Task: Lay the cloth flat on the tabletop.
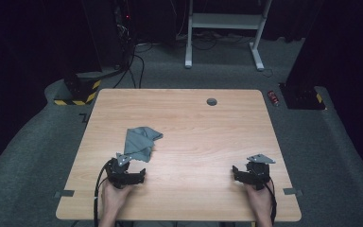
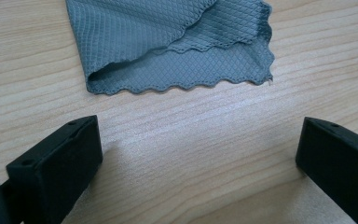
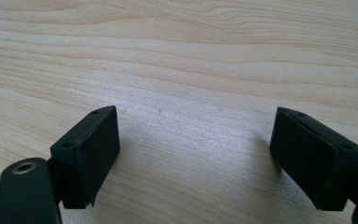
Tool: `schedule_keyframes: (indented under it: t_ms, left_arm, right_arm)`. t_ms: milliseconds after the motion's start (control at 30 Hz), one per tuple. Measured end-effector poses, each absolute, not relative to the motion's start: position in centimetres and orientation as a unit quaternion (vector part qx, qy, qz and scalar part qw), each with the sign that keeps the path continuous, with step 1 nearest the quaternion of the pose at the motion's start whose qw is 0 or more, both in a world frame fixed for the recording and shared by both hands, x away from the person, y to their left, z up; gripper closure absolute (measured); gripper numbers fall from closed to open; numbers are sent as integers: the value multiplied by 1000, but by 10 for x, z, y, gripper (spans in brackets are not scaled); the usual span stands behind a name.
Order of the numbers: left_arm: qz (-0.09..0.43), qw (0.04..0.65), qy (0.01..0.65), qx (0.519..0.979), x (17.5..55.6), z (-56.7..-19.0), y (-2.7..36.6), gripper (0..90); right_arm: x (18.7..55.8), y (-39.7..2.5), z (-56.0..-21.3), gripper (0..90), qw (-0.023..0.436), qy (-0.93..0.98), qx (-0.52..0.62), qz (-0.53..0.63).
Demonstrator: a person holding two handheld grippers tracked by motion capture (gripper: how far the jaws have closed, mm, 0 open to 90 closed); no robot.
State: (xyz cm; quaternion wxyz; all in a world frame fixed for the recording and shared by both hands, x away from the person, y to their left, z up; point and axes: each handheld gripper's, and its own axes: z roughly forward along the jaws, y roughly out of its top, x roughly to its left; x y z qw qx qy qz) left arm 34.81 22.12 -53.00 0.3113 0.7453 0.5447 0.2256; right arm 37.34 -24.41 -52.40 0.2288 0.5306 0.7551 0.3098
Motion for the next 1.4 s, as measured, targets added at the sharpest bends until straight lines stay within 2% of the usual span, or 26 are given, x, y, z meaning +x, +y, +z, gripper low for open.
schedule_keyframes:
  t_ms: [167,267,1000,1400]
  left_arm:
    - [229,317,543,744,346,-529,221,45]
    - [233,327,541,739,344,-529,223,145]
    - [222,346,539,736,348,-520,224,144]
    - [217,354,526,742,373,-496,221,149]
  right_arm:
    - [373,-244,-524,156,229,755,531,310]
    - [373,-244,-524,156,229,755,530,309]
    - [373,-244,-524,157,229,755,531,309]
    - [373,-244,-524,161,229,754,531,310]
